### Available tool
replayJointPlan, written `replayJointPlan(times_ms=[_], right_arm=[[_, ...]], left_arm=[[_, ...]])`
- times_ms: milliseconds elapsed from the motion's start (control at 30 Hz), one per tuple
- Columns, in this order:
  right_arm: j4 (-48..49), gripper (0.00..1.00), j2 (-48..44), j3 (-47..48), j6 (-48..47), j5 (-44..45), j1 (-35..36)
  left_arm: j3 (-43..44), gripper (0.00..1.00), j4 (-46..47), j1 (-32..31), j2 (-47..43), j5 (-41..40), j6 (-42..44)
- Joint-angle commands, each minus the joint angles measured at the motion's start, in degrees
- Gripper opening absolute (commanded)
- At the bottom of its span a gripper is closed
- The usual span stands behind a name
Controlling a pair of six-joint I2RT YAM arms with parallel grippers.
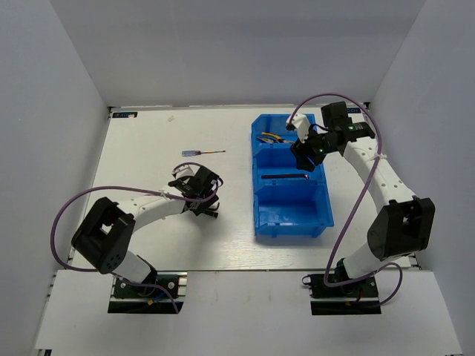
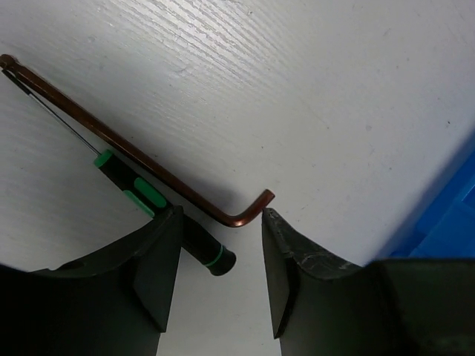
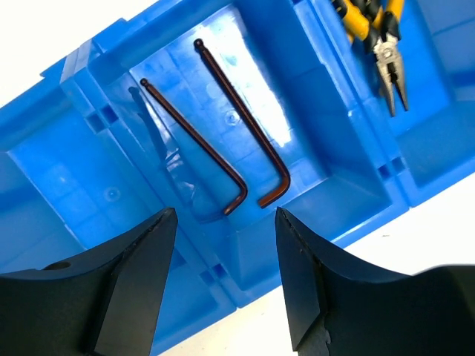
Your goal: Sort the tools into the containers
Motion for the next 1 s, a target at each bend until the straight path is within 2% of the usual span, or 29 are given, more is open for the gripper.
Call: replayJointPlan(times_ms=[0,567,800,867,967], right_arm=[[0.4,0.62,-1.3,-0.5,1.1,-2.7,-0.6],[0.1,0.62,-2.6,1.2,3.5,-6.3,-0.9],[-1.1,0.62,-4.8,0.4,2.7,-6.9,-0.9],[-1.1,0.62,-5.7,-1.4,2.2,-6.3,-1.2],[-0.7,0.62,-7.3,-3.7,1.8,-5.9,-1.4]], left_arm=[[-0.6,0.57,-0.6,-0.2,-1.6,0.7,-1.0],[-6.5,0.58,-4.3,0.3,-6.8,-0.4,-2.5],[1.0,0.58,-4.3,0.8,1.7,-2.0,-3.1],[2.7,0.57,-4.9,0.8,1.7,-2.0,-3.1],[4.6,0.57,-8.6,-0.3,-3.5,0.3,-2.1]])
